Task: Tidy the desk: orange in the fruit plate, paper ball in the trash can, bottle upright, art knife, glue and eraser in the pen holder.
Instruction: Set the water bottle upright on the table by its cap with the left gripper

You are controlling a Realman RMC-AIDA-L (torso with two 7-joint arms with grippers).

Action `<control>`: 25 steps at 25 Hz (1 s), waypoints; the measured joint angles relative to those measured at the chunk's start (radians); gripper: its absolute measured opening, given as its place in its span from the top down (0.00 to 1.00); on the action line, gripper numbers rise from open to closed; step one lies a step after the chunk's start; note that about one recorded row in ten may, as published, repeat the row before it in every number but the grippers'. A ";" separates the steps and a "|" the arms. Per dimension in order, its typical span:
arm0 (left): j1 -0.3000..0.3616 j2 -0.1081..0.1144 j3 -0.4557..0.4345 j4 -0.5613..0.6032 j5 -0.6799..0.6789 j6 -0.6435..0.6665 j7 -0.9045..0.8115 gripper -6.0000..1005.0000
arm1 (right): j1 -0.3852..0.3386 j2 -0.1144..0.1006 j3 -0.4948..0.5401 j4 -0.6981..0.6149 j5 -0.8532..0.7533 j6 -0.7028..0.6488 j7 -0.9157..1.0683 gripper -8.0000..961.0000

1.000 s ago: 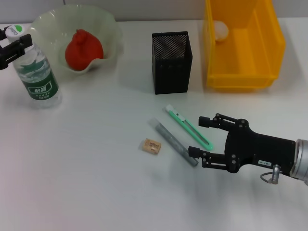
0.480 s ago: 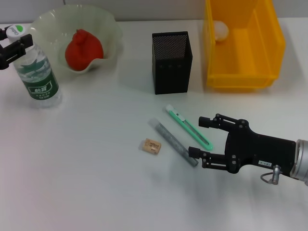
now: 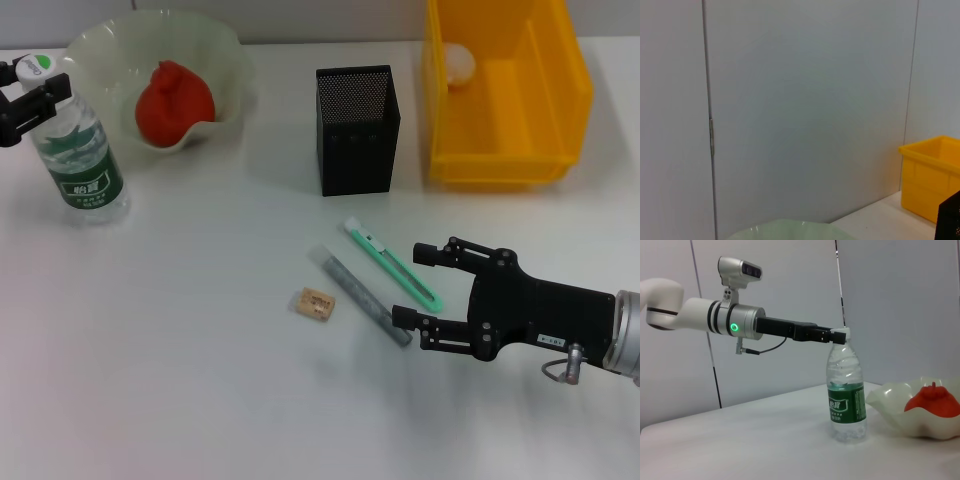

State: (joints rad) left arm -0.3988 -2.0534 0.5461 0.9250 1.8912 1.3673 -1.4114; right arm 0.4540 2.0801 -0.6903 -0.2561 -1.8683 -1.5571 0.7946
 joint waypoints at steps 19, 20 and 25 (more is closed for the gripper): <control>0.000 0.000 0.002 -0.024 0.002 -0.016 0.010 0.53 | 0.000 0.000 0.000 0.000 0.000 -0.001 0.000 0.17; 0.000 0.000 0.002 -0.025 0.002 -0.016 0.010 0.53 | 0.000 0.000 0.000 0.000 0.000 -0.001 0.000 0.17; -0.001 0.001 0.004 -0.026 0.002 -0.017 0.009 0.53 | 0.000 0.000 0.000 0.000 0.000 -0.001 0.000 0.17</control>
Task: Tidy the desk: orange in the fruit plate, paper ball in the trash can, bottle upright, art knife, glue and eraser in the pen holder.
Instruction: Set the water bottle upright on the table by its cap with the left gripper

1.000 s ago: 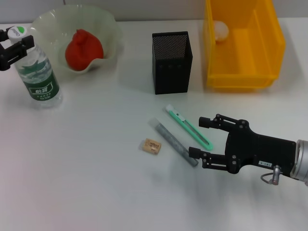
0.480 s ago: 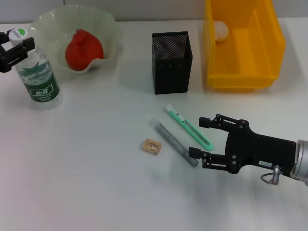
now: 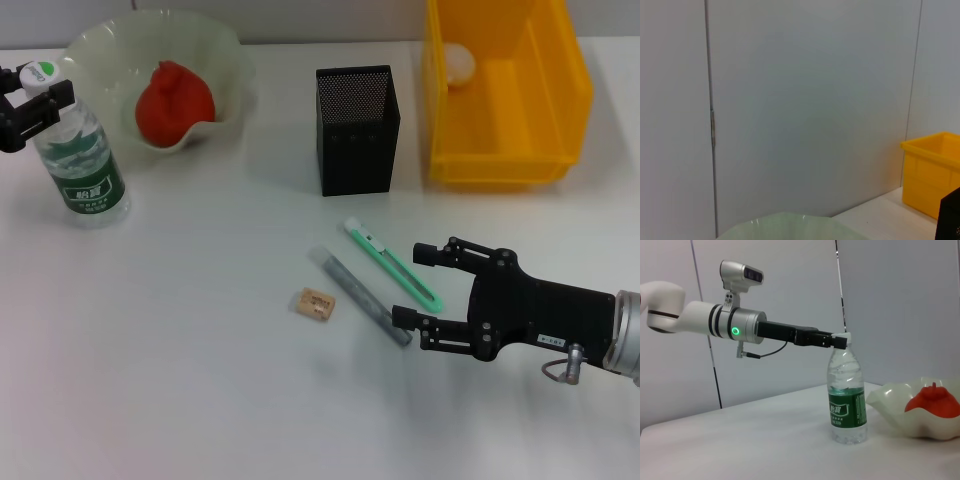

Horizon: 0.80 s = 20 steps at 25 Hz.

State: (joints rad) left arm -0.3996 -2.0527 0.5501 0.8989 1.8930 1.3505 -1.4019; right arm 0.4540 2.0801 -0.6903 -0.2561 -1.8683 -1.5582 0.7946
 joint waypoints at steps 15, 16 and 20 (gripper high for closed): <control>0.004 -0.001 0.001 0.009 -0.004 0.018 -0.002 0.45 | 0.000 0.000 0.000 0.007 0.000 -0.001 0.001 0.17; 0.004 -0.001 0.000 0.009 -0.004 0.020 -0.002 0.41 | 0.000 0.000 0.000 0.008 0.000 -0.002 0.001 0.17; 0.005 -0.001 -0.005 0.010 -0.005 0.026 -0.001 0.28 | 0.000 0.000 0.000 0.008 0.000 -0.007 0.001 0.17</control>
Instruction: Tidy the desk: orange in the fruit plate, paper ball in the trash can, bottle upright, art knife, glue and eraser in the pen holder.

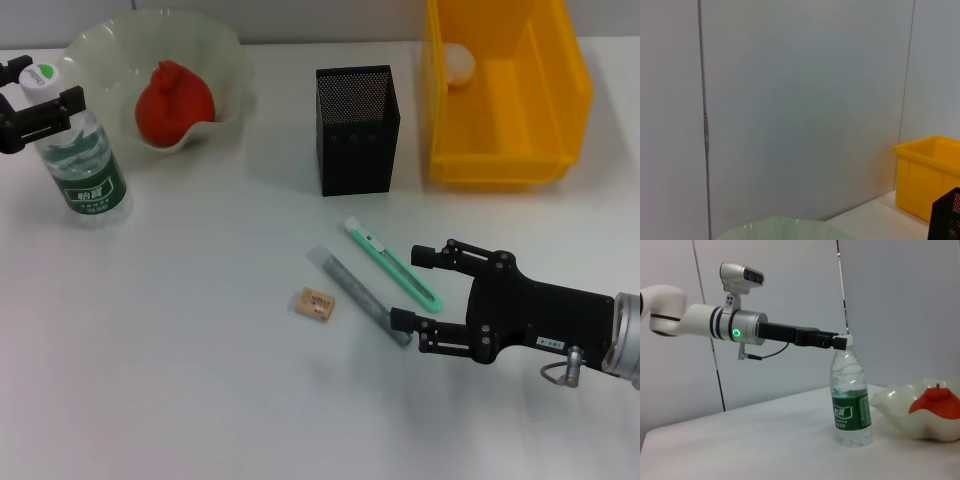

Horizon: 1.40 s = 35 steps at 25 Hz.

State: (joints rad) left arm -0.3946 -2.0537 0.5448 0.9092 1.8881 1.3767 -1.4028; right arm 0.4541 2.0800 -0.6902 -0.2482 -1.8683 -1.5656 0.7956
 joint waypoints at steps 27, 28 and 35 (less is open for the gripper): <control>-0.015 0.030 0.177 -0.143 -0.249 0.413 -0.040 0.20 | 0.003 0.000 0.006 -0.003 0.005 -0.001 0.022 0.17; -0.014 0.031 0.230 -0.187 -0.236 0.403 0.004 0.20 | 0.001 -0.001 0.009 -0.005 0.007 -0.002 0.026 0.17; -0.039 0.011 0.260 -0.332 -0.107 0.358 0.164 0.20 | 0.006 -0.002 0.010 -0.009 0.010 -0.003 0.044 0.17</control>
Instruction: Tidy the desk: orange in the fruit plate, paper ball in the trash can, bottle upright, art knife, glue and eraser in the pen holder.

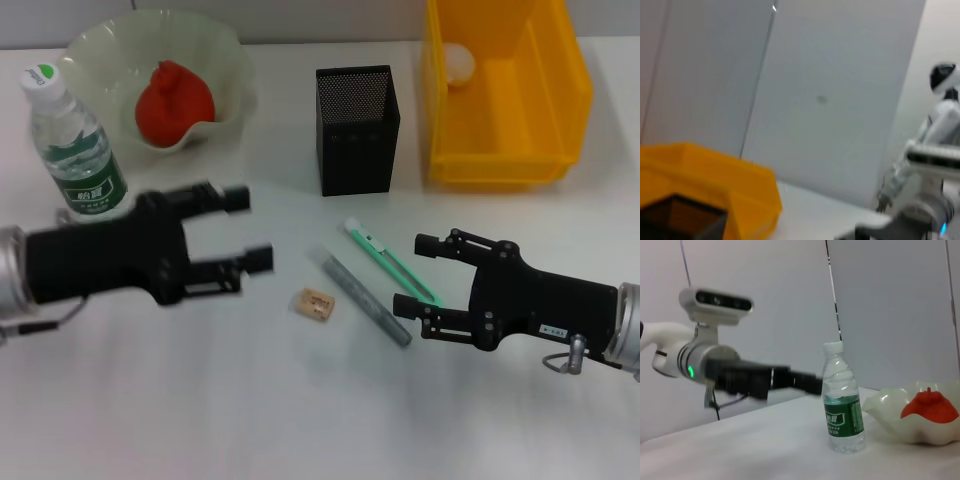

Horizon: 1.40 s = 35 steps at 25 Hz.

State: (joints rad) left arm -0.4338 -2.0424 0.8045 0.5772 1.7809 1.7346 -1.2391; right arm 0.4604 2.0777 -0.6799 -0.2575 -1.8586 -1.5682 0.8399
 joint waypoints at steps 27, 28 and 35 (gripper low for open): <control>0.033 -0.006 0.000 -0.071 0.064 -0.143 0.163 0.20 | 0.159 -0.009 -0.019 -0.271 -0.179 -0.017 0.452 0.17; 0.033 -0.006 0.000 -0.071 0.065 -0.159 0.165 0.20 | 0.176 -0.010 -0.041 -0.284 -0.180 0.032 0.516 0.17; 0.032 -0.009 0.002 -0.071 0.066 -0.174 0.155 0.20 | 0.246 -0.023 -0.233 -0.334 -0.214 0.146 0.768 0.17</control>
State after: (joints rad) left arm -0.4016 -2.0512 0.8062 0.5061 1.8470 1.5601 -1.0846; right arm 0.7061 2.0546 -0.9133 -0.5913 -2.0725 -1.4226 1.6078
